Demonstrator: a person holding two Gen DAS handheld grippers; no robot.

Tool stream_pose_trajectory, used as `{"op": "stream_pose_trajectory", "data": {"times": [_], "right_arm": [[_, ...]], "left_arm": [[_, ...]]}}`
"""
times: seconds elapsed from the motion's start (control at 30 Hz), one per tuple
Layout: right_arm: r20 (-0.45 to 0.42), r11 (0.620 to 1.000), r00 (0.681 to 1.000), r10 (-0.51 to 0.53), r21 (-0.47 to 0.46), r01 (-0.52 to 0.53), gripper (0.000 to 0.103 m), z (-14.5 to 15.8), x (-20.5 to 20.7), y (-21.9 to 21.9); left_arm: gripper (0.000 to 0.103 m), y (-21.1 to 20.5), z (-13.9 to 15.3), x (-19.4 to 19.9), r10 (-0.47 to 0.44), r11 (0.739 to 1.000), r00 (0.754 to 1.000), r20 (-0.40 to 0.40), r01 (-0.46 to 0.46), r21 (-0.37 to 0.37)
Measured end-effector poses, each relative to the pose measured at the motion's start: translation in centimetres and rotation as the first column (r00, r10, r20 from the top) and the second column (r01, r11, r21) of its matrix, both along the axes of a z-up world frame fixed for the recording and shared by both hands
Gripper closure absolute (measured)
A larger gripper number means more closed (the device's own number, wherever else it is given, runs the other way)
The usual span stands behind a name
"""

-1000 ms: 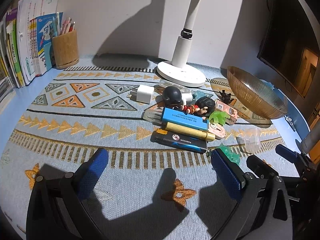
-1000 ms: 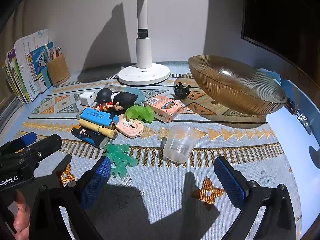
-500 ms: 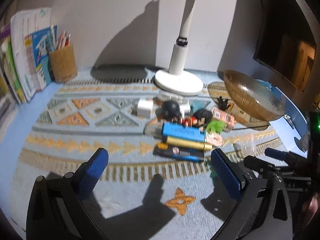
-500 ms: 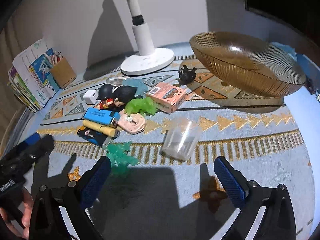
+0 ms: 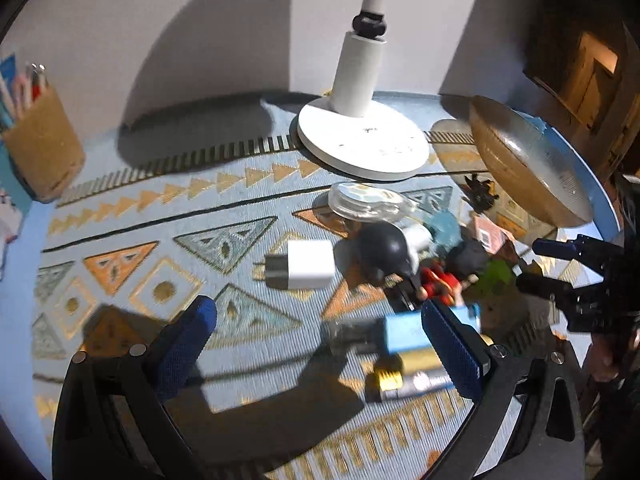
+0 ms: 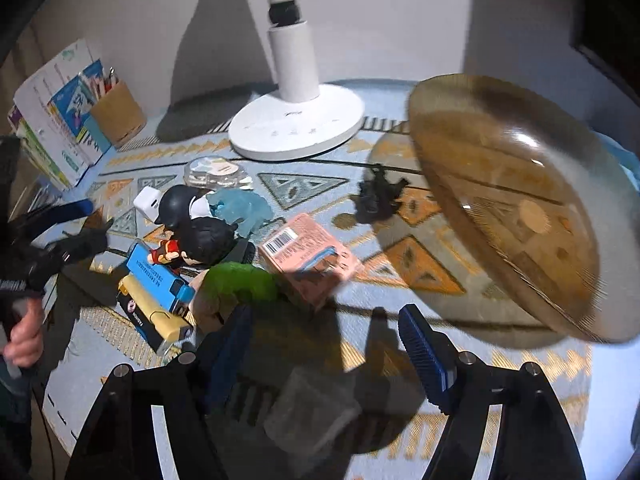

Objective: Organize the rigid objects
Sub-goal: 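Grasp the white charger plug with the left gripper while the right gripper grasps the pink box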

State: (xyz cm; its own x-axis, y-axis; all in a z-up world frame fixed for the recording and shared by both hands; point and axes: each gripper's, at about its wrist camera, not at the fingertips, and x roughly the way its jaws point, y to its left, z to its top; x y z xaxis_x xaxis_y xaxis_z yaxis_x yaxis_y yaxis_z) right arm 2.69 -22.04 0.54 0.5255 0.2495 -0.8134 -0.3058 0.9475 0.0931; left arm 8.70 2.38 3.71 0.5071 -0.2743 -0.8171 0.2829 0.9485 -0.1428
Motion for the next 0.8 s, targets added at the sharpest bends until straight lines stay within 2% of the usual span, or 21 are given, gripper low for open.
{"op": "stream_pose_trajectory", "data": {"times": [0.1,0.27,0.3,0.37,0.53,0.63,0.7,0.73,0.8], "right_arm": [[0.014,0.999,1.0,0.028,-0.031,-0.028,0.029,-0.4,0.8,0.3],[-0.008,0.997,0.997,0.079,-0.021,-0.079,0.029,-1.3,1.8,0.0],[-0.007,0.996,0.996,0.084,-0.021,-0.084,0.029,-1.3,1.9,-0.1],[0.0,0.995,0.995,0.103,-0.014,-0.103,0.029,-1.2,2.1,-0.1],[-0.026,0.989,0.989,0.148,0.025,-0.147,0.037,-0.9,2.5,-0.4],[-0.024,0.987,0.988,0.153,0.043,-0.152,0.039,-0.9,2.6,-1.0],[-0.027,0.988,0.988,0.151,0.043,-0.15,0.04,-1.0,2.7,-1.0],[-0.037,0.987,0.987,0.156,0.042,-0.154,0.043,-1.3,2.9,-0.7],[-0.026,0.986,0.987,0.16,0.044,-0.159,0.044,-1.2,3.1,-0.6]], "left_arm": [[0.003,-0.5,-1.1,1.5,-0.021,1.0,0.999,-0.026,0.022,0.017],[0.02,-0.4,-2.5,2.7,-0.065,0.998,0.996,-0.067,0.065,0.008],[0.02,-0.4,-2.6,2.8,-0.073,0.997,0.995,-0.066,0.073,0.003],[0.03,-0.6,-2.5,2.9,-0.103,0.995,0.993,-0.057,0.102,-0.013],[0.033,-0.3,-2.4,3.0,-0.13,0.991,0.99,-0.057,0.127,-0.044],[0.034,0.2,-2.5,2.9,-0.137,0.989,0.989,-0.054,0.134,-0.066],[0.043,0.1,-2.6,2.9,-0.13,0.991,0.991,-0.034,0.129,-0.044],[0.051,-0.2,-2.6,3.0,-0.121,0.993,0.992,-0.018,0.121,-0.011],[0.053,-0.4,-2.6,3.4,-0.118,0.993,0.993,-0.016,0.118,-0.007]]}}
